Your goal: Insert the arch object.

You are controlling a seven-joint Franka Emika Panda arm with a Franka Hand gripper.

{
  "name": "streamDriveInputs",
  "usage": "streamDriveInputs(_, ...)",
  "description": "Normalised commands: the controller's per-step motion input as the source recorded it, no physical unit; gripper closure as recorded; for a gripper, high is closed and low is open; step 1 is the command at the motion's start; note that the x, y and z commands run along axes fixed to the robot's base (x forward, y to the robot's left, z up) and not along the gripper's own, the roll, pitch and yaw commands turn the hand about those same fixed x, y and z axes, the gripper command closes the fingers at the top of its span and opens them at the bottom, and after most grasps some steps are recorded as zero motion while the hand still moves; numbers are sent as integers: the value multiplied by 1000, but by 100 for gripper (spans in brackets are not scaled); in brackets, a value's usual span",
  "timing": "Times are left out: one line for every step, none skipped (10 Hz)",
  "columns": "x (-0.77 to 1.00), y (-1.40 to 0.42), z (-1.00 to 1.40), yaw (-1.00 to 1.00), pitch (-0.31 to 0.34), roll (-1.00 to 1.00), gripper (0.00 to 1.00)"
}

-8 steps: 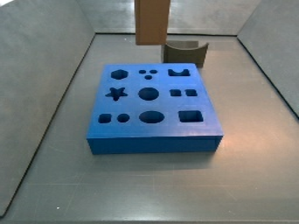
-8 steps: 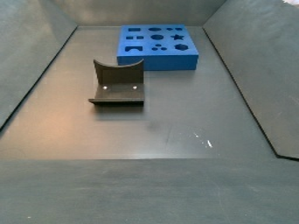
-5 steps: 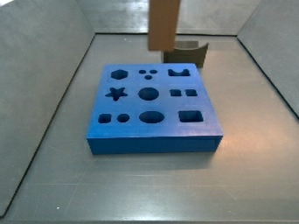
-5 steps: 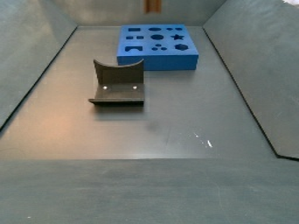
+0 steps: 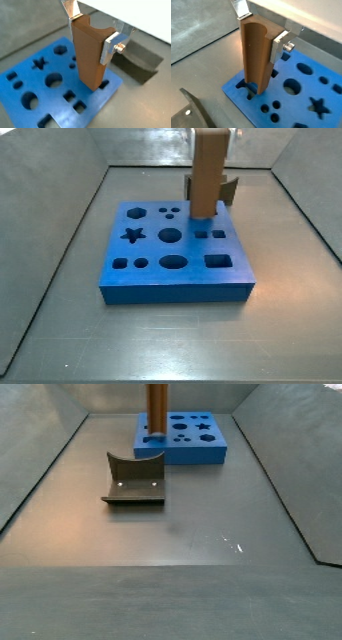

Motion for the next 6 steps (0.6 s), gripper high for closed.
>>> streamDriveInputs(574, 0, -209, -131, 0, -40, 100)
streamDriveInputs(394, 163, -126, 0, 50, 0, 100)
streamDriveInputs(97, 229, -163, 103, 0, 30, 100)
streamDriveInputs(0, 243, -291, 43, 0, 104, 100)
streamDriveInputs(-320, 163, -360, 0, -39, 0, 100)
streamDriveInputs(-491, 40, -369, 0, -83, -37, 100)
